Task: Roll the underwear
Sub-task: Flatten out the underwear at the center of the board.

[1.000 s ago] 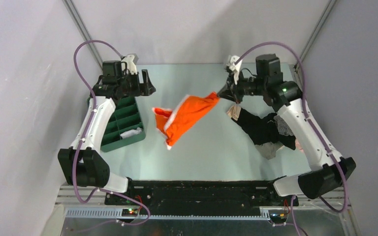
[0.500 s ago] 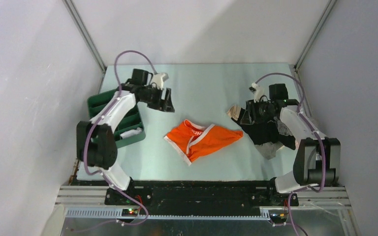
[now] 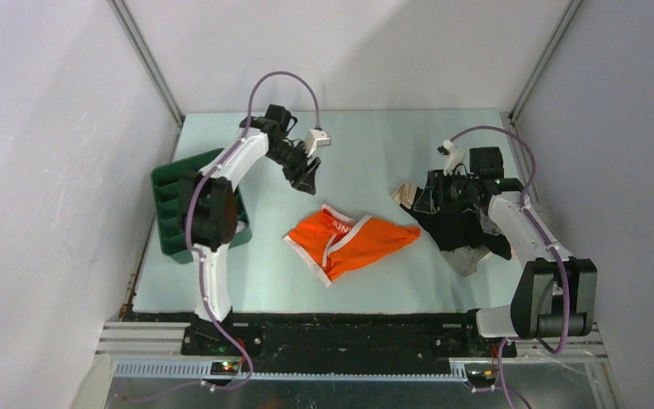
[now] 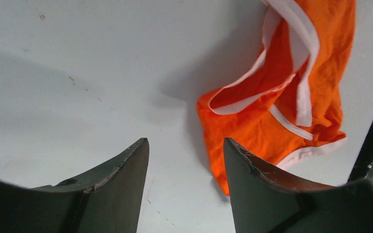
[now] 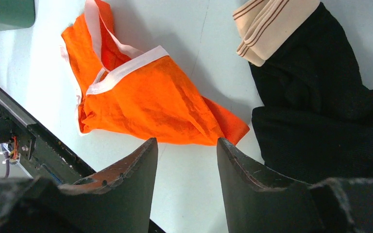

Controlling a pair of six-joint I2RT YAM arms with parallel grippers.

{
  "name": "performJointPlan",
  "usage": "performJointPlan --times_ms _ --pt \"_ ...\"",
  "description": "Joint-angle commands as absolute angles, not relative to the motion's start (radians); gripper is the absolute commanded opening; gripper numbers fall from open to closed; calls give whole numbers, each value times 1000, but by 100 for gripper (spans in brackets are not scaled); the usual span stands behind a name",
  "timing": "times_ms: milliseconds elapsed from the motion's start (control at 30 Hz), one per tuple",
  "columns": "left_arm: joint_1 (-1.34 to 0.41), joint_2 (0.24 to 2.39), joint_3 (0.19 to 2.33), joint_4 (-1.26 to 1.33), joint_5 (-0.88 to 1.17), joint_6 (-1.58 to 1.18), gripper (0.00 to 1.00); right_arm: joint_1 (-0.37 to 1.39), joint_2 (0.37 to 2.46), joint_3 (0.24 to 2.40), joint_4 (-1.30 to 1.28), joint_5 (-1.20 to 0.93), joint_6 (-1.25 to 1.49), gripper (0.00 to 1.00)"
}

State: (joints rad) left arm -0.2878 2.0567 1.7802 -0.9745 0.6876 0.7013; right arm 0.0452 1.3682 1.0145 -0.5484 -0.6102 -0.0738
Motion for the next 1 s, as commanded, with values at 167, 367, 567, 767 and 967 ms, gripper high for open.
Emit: performJointPlan --times_ms 167,367,567,767,967 --pt "-328 2354 2200 -1307 652 809 64 39 1352 1009 -517 -620 -31 55" --pt "-389 2383 2216 -1353 580 855 64 46 1390 1014 -500 -602 19 58" --pt "-415 2391 2217 -1403 567 924 66 46 1397 1013 -494 -611 44 58" --pt "-458 2383 2190 -1400 499 961 70 43 1408 1014 -503 -623 57 59" --pt "-469 2390 2194 -1356 449 948 69 45 1424 1014 -499 -635 60 58"
